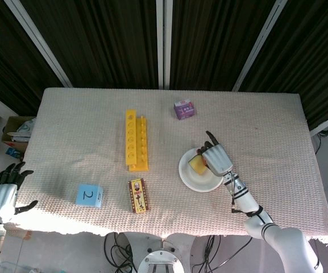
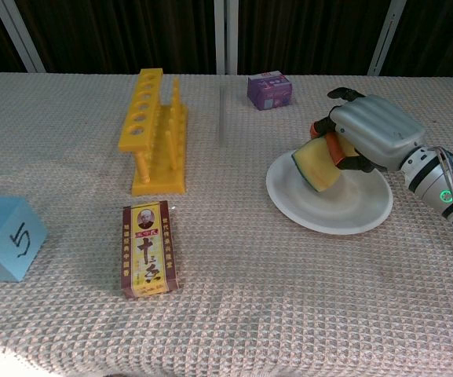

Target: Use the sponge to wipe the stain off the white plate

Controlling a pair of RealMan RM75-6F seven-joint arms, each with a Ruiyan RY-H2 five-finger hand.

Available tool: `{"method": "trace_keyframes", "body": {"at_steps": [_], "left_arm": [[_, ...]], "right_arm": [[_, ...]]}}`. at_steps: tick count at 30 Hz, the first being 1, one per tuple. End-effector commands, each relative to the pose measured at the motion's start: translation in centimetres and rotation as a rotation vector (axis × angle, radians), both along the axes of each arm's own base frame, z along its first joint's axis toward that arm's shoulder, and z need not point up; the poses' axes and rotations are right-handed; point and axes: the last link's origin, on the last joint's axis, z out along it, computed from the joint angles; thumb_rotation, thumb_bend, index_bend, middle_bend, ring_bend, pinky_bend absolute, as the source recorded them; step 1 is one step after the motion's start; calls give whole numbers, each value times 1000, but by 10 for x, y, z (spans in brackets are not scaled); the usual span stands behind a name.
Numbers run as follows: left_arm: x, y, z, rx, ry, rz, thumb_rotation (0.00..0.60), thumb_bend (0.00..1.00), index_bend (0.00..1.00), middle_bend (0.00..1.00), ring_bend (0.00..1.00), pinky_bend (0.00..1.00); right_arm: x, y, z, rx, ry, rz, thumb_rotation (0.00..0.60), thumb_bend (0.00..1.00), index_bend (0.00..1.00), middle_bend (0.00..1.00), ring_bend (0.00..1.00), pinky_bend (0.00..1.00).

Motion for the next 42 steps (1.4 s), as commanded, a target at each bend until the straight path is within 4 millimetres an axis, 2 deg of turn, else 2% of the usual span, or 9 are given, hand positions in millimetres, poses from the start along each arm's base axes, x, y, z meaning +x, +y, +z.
{"method": "trace_keyframes", "body": {"at_steps": [1,5,15,25,32,38,42], "left_arm": [[-1,-1,1,1,2,5,600,91,227,75,54,145],[-2,-2,2,3,3,7,600,91,227,75,54,145],[-4,-2,1,-2,2,13,600,91,227,75,54,145],[-5,-2,1,0,0,19,600,91,227,75,54,145],[-4,-2,2,4,0,14,600,91,227,75,54,145],[-3,-2,2,2,0,11,600,91,227,75,54,145],[-1,-1,0,-1,-1,9,600,91,227,75,54,145]], "right_arm": [[1,-2,-10,5,89,13,600,615,885,656,414,97],[1,-11,-15,-17,168,8,600,615,885,654,415,96],[0,-31,-9,-96,291,3,600,614,886,653,414,95],[-3,-47,13,-188,308,-20,600,615,886,653,414,78],[-12,-60,42,-265,245,-81,600,615,885,650,414,78],[-26,-69,57,-246,93,-224,600,614,865,630,395,107],[-30,-76,60,-239,36,-309,600,614,802,605,392,107]]}}
